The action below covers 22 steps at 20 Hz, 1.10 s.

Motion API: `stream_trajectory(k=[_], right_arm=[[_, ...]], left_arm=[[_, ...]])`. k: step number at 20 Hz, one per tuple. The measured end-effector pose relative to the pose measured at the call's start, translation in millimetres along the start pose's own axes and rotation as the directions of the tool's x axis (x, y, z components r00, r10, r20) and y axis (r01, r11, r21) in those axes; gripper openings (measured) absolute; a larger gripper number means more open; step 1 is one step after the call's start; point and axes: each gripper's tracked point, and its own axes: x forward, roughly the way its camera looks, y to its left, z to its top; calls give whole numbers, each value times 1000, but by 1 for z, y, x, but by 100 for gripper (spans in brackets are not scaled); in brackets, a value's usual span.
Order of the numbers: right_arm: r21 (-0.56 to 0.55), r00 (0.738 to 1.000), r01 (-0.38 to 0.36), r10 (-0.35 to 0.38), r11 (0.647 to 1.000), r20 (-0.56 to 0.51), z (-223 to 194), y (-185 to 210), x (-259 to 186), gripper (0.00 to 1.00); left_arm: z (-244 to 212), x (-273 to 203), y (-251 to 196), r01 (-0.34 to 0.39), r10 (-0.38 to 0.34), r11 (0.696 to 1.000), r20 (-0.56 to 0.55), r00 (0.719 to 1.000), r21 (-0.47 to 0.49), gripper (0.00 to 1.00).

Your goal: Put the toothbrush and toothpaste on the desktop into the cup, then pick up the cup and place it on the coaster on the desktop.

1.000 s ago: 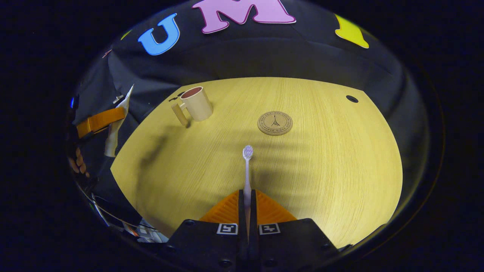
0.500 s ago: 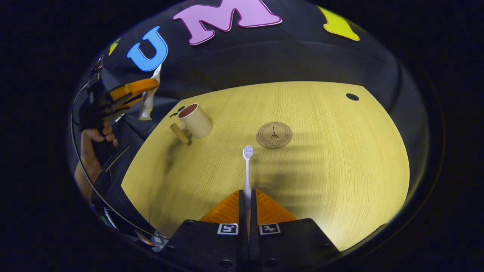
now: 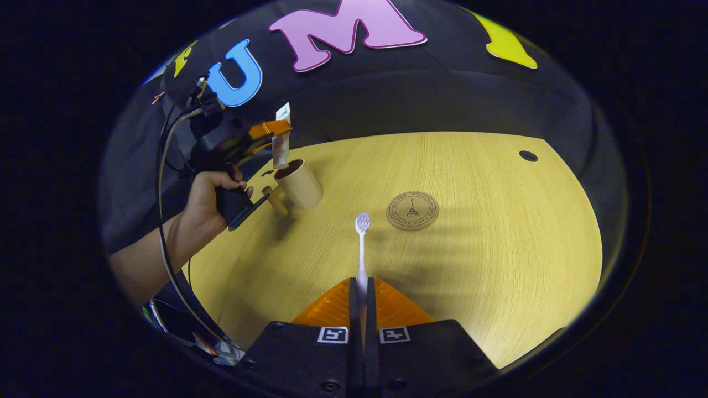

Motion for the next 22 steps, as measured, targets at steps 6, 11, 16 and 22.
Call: stream_trajectory(k=[6,11,16,22], right_arm=[[15,1000,-13,13,1000,6,-3,1,7,6],[26,1000,-15,14,1000,22,3,2,11,6],[21,993,-53,50,998,106,51,18,24,6],[-14,962,-140,140,990,234,131,66,55,5]], left_arm=[[-27,10,12,-28,30,996,-26,999,81,24],[-43,9,15,-26,35,989,-57,998,148,33],[-28,-90,18,-35,46,978,-47,998,205,99],[-76,-207,23,-34,70,981,-186,980,193,98]])
